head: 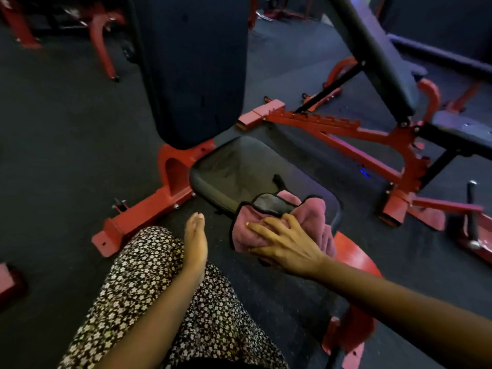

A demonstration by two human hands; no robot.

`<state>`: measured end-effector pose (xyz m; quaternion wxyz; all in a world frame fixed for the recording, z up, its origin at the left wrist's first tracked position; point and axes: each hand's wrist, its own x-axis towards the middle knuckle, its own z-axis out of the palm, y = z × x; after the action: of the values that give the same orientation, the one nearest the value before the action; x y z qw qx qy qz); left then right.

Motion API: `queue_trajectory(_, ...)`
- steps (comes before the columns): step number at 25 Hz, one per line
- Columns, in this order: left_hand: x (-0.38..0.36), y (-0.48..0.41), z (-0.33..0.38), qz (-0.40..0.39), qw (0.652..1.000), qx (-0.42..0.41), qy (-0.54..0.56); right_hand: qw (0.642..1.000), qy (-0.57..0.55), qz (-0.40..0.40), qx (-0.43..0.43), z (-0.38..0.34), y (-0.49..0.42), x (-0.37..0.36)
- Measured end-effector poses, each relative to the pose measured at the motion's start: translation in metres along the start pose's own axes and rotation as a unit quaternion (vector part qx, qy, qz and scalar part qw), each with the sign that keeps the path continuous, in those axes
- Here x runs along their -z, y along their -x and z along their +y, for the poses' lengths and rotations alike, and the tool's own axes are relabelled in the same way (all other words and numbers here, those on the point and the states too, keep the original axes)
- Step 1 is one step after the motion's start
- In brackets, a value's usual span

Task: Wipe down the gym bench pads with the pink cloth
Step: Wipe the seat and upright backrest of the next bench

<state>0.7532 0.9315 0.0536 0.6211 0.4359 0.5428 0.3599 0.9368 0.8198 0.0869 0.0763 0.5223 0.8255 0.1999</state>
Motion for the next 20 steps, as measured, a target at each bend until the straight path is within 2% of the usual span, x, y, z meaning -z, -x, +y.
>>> queue_trajectory(3,-0.004,-0.012,0.008,0.022,0.985,0.117,0.129,0.998,0.009,-0.04,0.05,0.007,-0.048,0.004)
queue_trajectory(6,-0.008,-0.02,0.023,0.015,0.953,0.184,0.241,0.994,-0.025,-0.061,0.089,0.022,-0.104,0.002)
queue_trajectory(10,-0.007,-0.038,0.025,0.027,0.926,0.196,0.322,0.981,-0.078,-0.073,0.16,0.05,-0.192,-0.003)
queue_trajectory(13,-0.01,-0.055,0.028,0.038,0.904,0.213,0.367,0.979,-0.128,-0.089,0.13,0.073,-0.244,-0.006)
queue_trajectory(15,-0.015,-0.066,0.037,0.041,0.91,0.204,0.359,0.971,-0.178,-0.119,0.106,0.087,-0.266,-0.007)
queue_trajectory(17,-0.025,-0.075,0.049,0.039,0.926,0.181,0.329,0.965,-0.216,-0.11,0.096,0.097,-0.27,-0.011)
queue_trajectory(20,-0.042,-0.082,0.061,0.075,0.922,0.183,0.332,0.963,-0.246,-0.086,0.067,0.113,-0.26,-0.021)
